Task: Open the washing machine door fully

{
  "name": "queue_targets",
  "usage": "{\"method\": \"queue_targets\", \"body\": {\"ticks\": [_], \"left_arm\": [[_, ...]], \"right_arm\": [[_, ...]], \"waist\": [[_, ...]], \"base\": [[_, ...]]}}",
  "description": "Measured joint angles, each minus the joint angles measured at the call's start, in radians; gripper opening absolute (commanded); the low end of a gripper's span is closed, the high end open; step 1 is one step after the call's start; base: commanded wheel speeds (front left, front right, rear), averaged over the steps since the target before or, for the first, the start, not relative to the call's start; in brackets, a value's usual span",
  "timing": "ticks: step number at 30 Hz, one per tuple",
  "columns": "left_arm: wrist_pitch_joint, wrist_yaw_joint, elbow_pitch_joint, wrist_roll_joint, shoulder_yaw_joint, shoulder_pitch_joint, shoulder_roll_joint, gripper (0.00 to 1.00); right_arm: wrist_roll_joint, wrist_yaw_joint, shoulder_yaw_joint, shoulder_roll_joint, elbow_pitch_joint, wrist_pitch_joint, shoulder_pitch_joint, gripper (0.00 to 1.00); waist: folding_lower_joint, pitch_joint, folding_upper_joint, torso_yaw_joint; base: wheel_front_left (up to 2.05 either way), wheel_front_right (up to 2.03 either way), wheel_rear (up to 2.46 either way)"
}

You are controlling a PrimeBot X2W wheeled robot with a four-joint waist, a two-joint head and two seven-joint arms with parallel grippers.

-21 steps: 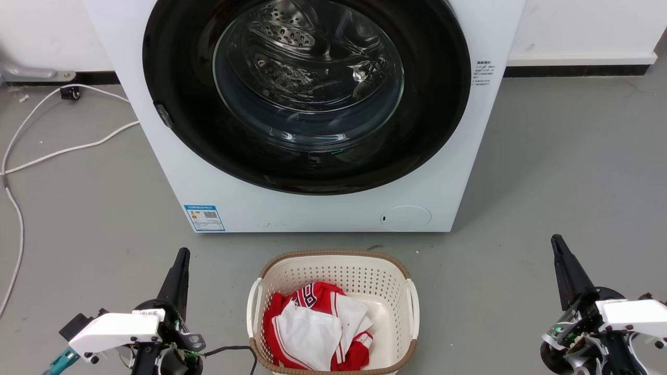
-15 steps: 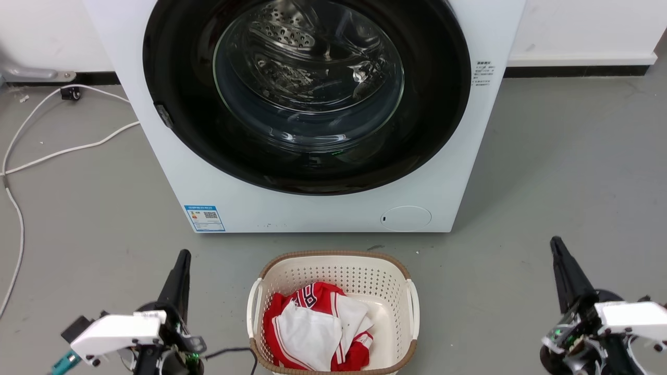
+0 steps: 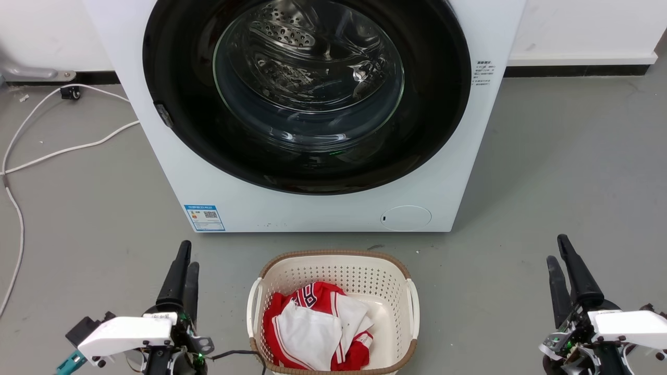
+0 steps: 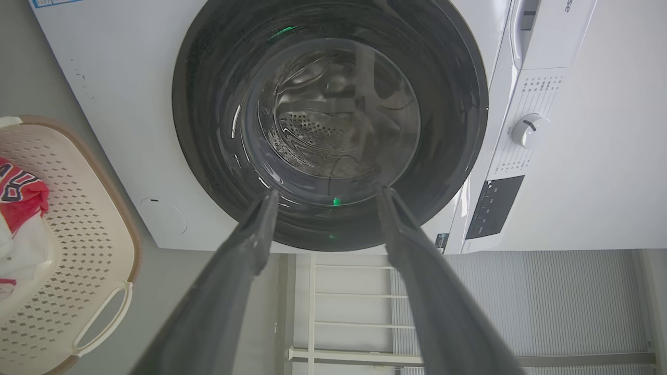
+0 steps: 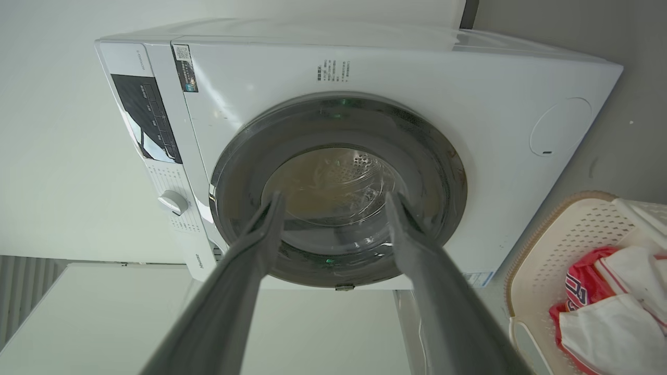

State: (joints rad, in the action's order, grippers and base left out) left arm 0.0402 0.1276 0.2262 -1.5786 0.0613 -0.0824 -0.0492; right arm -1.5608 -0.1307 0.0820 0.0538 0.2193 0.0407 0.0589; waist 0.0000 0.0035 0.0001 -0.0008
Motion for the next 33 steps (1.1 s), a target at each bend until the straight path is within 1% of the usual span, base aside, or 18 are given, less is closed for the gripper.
{"method": "queue_targets", "body": {"ticks": [1, 2, 6, 12, 13, 14, 23, 27, 33], "left_arm": [[-0.003, 0.0, -0.007, 0.009, 0.001, -0.001, 0.0, 1.0], [-0.018, 0.0, -0.031, 0.049, 0.005, -0.001, 0.0, 1.0], [-0.034, 0.0, -0.066, 0.118, 0.012, -0.003, 0.0, 1.0], [-0.056, 0.0, -0.117, 0.269, 0.014, -0.004, 0.0, 1.0], [-0.056, 0.0, -0.117, 0.269, 0.014, -0.004, 0.0, 1.0], [-0.063, 0.0, -0.13, 0.317, 0.015, -0.005, 0.0, 1.0], [-0.097, -0.003, -0.169, 0.533, 0.014, -0.005, 0.0, 1.0], [-0.109, -0.015, -0.179, 0.635, -0.001, -0.002, 0.0, 1.0], [-0.129, -0.034, -0.185, 0.784, -0.028, 0.006, 0.0, 1.0]], "right_arm": [[0.012, 0.0, -0.001, 0.0, -0.006, -0.006, 0.0, 1.0], [0.069, 0.0, -0.003, 0.0, -0.025, -0.017, 0.0, 1.0], [0.173, 0.0, -0.01, 0.0, -0.057, -0.035, 0.0, 1.0], [0.353, 0.0, -0.021, -0.001, -0.1, -0.058, -0.002, 1.0], [0.353, 0.0, -0.021, -0.001, -0.1, -0.058, -0.002, 1.0], [0.415, 0.0, -0.024, -0.001, -0.113, -0.064, -0.003, 1.0], [0.694, 0.0, -0.038, -0.001, -0.142, -0.097, -0.02, 1.0], [0.792, 0.0, -0.046, -0.001, -0.146, -0.111, -0.021, 1.0], [0.904, 0.0, -0.059, -0.001, -0.147, -0.129, -0.023, 1.0]], "waist": [[0.0, 0.0, 0.0, 0.0], [0.0, 0.001, 0.0, 0.0], [0.0, 0.001, 0.0, 0.0], [0.0, 0.002, 0.0, 0.002], [0.0, 0.002, 0.0, 0.002], [0.0, 0.001, 0.0, 0.002], [0.0, -0.001, 0.0, 0.003], [0.0, -0.001, 0.0, 0.003], [0.0, -0.003, -0.0001, 0.002]], "base": [[0.0, 0.0, 0.0], [0.0, 0.0, 0.0], [0.0, 0.0, 0.0], [0.0, 0.0, 0.0], [0.0, 0.0, 0.0], [0.0, 0.0, 0.0], [0.0, 0.0, 0.0], [0.0, 0.0, 0.0], [0.0, 0.0, 0.0]]}}
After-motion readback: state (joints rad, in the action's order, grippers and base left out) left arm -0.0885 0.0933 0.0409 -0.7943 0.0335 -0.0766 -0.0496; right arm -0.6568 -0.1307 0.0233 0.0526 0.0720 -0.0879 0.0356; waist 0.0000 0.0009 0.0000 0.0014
